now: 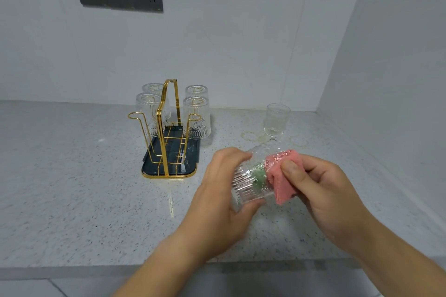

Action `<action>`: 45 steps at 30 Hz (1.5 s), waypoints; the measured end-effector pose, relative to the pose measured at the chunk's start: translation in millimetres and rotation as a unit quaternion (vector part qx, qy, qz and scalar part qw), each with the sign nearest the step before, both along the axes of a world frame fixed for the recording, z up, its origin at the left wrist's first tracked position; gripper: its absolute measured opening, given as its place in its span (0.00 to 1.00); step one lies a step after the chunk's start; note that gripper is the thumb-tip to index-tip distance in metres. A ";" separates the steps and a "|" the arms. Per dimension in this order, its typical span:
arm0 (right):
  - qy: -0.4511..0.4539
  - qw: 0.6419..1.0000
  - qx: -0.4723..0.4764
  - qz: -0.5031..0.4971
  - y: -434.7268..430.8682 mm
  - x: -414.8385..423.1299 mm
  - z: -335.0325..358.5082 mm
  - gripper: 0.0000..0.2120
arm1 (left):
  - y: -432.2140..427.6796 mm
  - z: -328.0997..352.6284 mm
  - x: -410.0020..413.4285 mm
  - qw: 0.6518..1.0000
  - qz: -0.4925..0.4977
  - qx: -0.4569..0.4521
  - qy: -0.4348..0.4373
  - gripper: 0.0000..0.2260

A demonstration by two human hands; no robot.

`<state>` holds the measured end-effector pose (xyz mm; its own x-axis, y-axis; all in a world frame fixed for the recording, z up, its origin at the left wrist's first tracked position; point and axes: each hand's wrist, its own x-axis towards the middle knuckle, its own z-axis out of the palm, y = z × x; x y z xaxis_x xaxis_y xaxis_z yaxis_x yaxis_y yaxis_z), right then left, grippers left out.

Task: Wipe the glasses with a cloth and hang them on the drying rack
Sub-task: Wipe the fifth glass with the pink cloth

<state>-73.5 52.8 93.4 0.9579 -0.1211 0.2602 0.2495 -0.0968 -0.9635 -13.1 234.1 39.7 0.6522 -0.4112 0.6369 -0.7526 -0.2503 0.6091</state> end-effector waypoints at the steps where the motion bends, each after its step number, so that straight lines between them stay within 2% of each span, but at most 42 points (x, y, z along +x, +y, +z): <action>1: -0.004 1.000 -0.009 -0.001 0.1 -0.1 0.8 0.15 | 1.1 2.4 -1.5 0.997 -0.020 -0.019 0.078 0.35; 2: -0.007 1.000 -0.022 -0.002 -0.2 -0.4 0.9 0.15 | 1.4 8.1 -3.8 0.977 -0.064 -0.048 0.195 0.35; 4: -0.006 0.999 -0.050 0.001 -1.1 -1.4 0.4 0.14 | 1.3 12.0 0.5 0.904 -0.145 -0.107 0.389 0.28; 6: 0.000 0.997 -0.071 0.012 -2.3 -3.0 -1.7 0.13 | 5.4 13.4 8.7 0.845 -0.188 -0.112 0.489 0.24; 7: 0.001 0.996 -0.083 0.017 -3.3 -4.0 -2.4 0.13 | 7.3 13.0 10.4 0.828 -0.213 -0.104 0.508 0.23; 8: 0.001 0.995 -0.093 0.020 -4.2 -4.5 -2.1 0.12 | 8.7 13.9 10.6 0.821 -0.224 -0.099 0.515 0.21; 9: 0.003 0.995 -0.097 0.023 -5.0 -5.2 -1.2 0.12 | 8.5 13.2 9.6 0.829 -0.226 -0.097 0.502 0.18; 10: 0.005 0.995 -0.100 0.025 -5.7 -5.4 0.0 0.12 | 7.3 14.2 7.5 0.852 -0.221 -0.088 0.466 0.15; 11: 0.009 0.994 -0.108 0.024 -5.9 -4.9 1.4 0.12 | 6.0 14.6 6.3 0.889 -0.198 -0.063 0.407 0.15; 13: 0.012 0.991 -0.130 0.014 -5.0 -1.5 2.3 0.12 | 2.8 13.1 3.8 0.966 -0.096 0.025 0.238 0.24; 14: 0.013 0.991 -0.136 0.006 -4.3 -0.5 1.0 0.13 | -0.1 11.9 2.2 0.984 -0.041 0.071 0.157 0.29; 15: 0.012 0.990 -0.137 -0.003 -1.9 0.5 1.4 0.13 | -3.1 12.7 1.2 0.990 -0.004 0.098 0.103 0.31; 17: 0.004 0.991 -0.133 -0.016 2.5 2.5 4.0 0.15 | -7.4 15.0 0.9 0.990 0.000 0.092 0.103 0.29; 19: -0.012 0.994 -0.105 -0.042 3.2 4.2 8.9 0.15 | -9.4 15.7 3.6 0.985 -0.010 0.068 0.156 0.28; 21: -0.042 0.993 -0.049 -0.100 -5.7 8.8 10.9 0.15 | -8.7 12.0 8.5 0.963 -0.046 -0.008 0.265 0.26; 22: -0.058 0.990 -0.020 -0.127 -11.8 11.2 9.5 0.15 | -6.7 10.6 11.4 0.933 -0.079 -0.080 0.341 0.24; 24: -0.071 0.984 0.023 -0.161 -18.8 13.9 2.4 0.17 | -5.3 7.4 15.6 0.820 -0.183 -0.243 0.485 0.24; 25: -0.067 0.983 0.041 -0.164 -17.7 13.6 -1.7 0.17 | -5.0 6.6 17.5 0.776 -0.210 -0.306 0.510 0.27; 26: -0.056 0.984 0.060 -0.158 -14.0 13.2 -8.1 0.19 | -5.7 7.2 19.6 0.753 -0.222 -0.346 0.514 0.30; 28: -0.027 0.987 0.090 -0.127 0.5 9.4 -23.1 0.21 | -11.4 11.7 20.9 0.753 -0.213 -0.383 0.491 0.31; 30: -0.012 0.993 0.084 -0.083 18.1 7.1 -39.0 0.20 | -18.5 13.1 19.8 0.759 -0.194 -0.410 0.467 0.28; 33: 0.013 0.992 0.125 0.000 43.2 6.3 -54.9 0.20 | -28.3 10.6 10.1 0.777 -0.209 -0.408 0.432 0.12; 34: 0.022 0.990 0.138 0.000 47.6 8.6 -55.5 0.20 | -31.5 9.8 5.7 0.782 -0.210 -0.401 0.428 0.11; 36: 0.035 0.984 0.171 -0.033 49.9 16.1 -48.6 0.18 | -36.7 10.9 -2.8 0.778 -0.202 -0.415 0.427 0.15; 39: 0.035 0.942 0.335 -0.014 47.2 30.8 -32.7 0.20 | -41.3 14.2 -7.8 0.763 -0.185 -0.444 0.432 0.23; 41: 0.039 0.905 0.423 -0.006 51.9 32.3 -30.0 0.22 | -42.2 15.1 -6.7 0.768 -0.173 -0.446 0.426 0.18; 43: 0.050 0.893 0.448 0.009 63.6 27.6 -36.9 0.22 | -40.0 16.5 -2.1 0.780 -0.167 -0.433 0.419 0.15; 45: 0.064 0.906 0.417 0.011 76.0 22.5 -51.3 0.23 | -37.2 18.3 1.1 0.793 -0.149 -0.418 0.417 0.20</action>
